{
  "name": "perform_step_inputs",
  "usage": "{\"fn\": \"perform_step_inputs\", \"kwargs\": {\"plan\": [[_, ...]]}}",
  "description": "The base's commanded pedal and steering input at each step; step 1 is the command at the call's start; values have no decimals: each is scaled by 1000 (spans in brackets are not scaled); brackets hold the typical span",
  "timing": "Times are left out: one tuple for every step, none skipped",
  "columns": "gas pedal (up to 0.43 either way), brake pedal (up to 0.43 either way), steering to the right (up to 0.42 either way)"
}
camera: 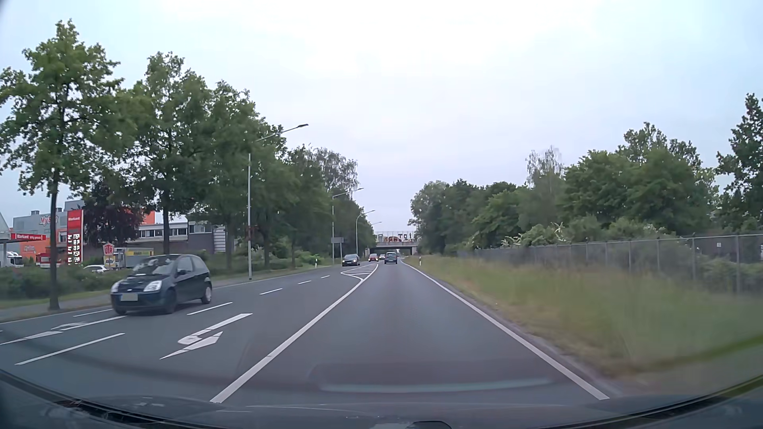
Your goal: Follow the waypoints while adhering to traffic rules and regulations
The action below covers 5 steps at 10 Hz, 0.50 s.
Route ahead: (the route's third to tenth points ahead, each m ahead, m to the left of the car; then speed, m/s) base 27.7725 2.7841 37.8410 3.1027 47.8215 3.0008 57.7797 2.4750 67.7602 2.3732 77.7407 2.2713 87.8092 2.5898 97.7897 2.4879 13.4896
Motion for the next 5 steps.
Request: {"fn": "perform_step_inputs", "kwargs": {"plan": [[220,0,-1],[220,0,-1],[228,0,-1],[228,0,-1],[240,0,-1]]}}
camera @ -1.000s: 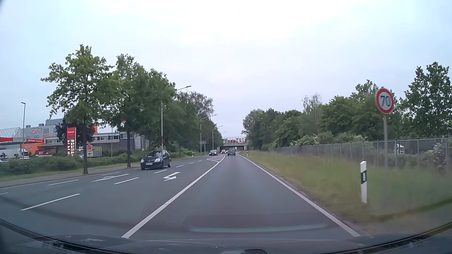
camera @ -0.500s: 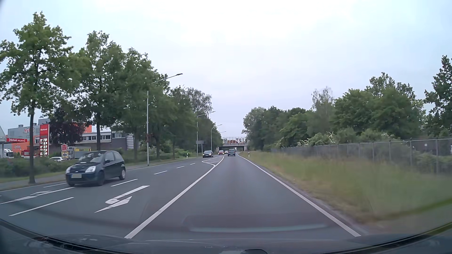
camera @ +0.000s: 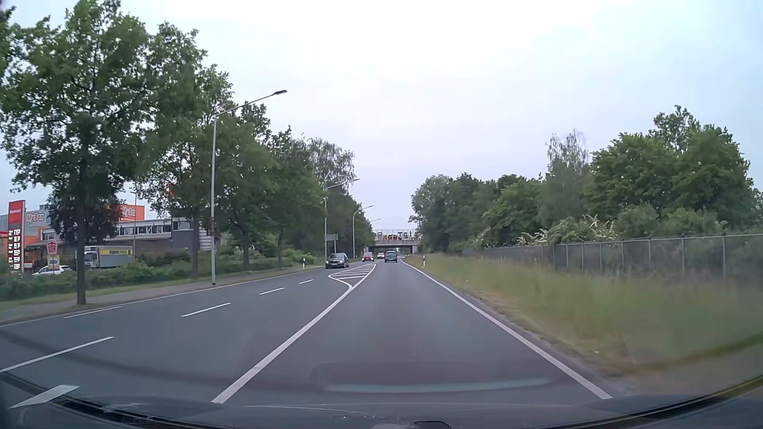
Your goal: Follow the waypoints while adhering to traffic rules and regulations
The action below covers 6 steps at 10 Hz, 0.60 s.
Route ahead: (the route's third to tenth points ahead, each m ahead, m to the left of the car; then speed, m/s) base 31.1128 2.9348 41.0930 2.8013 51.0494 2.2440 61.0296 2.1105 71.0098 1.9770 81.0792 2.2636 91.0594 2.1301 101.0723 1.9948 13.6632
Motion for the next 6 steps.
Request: {"fn": "perform_step_inputs", "kwargs": {"plan": [[248,0,-2],[268,0,-1],[268,0,-1],[268,0,-1],[280,0,-1],[280,0,-1]]}}
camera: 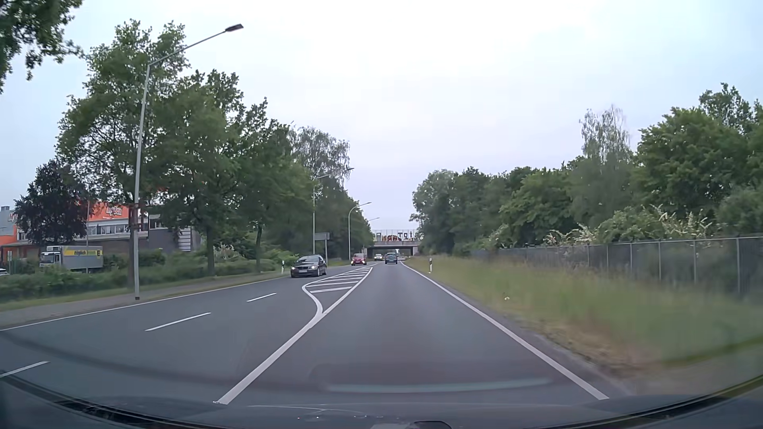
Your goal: Follow the waypoints while adhering to traffic rules and regulations
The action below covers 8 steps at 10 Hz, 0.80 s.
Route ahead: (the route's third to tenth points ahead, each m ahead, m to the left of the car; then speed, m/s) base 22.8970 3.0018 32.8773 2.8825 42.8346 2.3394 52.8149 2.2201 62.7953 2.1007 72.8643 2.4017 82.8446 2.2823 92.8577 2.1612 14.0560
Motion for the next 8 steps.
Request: {"fn": "perform_step_inputs", "kwargs": {"plan": [[280,0,-1],[280,0,-1],[280,0,-1],[280,0,-1],[280,0,-1],[280,0,-2],[280,0,-2],[280,0,-2]]}}
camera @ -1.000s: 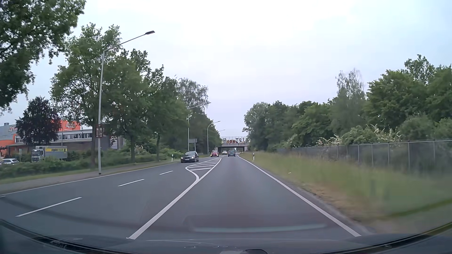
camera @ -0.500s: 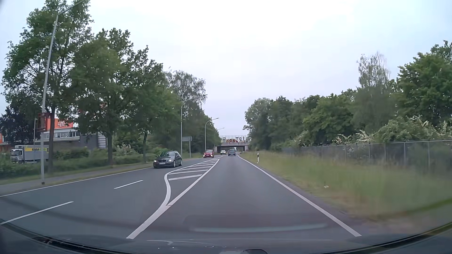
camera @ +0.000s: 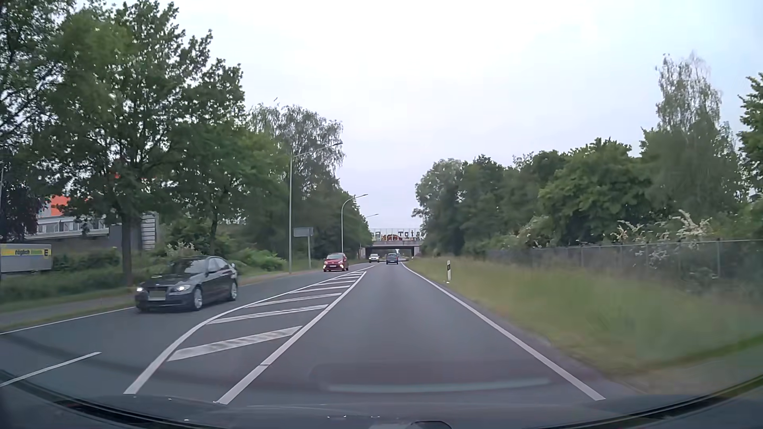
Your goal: Follow the waypoints while adhering to traffic rules and regulations
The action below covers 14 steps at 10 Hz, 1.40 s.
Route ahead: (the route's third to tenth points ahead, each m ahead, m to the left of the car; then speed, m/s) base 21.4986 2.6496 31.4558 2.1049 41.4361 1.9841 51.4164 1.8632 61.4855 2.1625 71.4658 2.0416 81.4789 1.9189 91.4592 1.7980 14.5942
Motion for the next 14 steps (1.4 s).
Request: {"fn": "perform_step_inputs", "kwargs": {"plan": [[280,0,-2],[280,0,-2],[280,0,-2],[280,0,-3],[299,0,-2],[319,0,-3],[331,0,-3],[331,0,-4],[331,0,-4],[331,0,-4],[331,0,-4],[331,0,-4],[331,0,-4],[331,0,-4]]}}
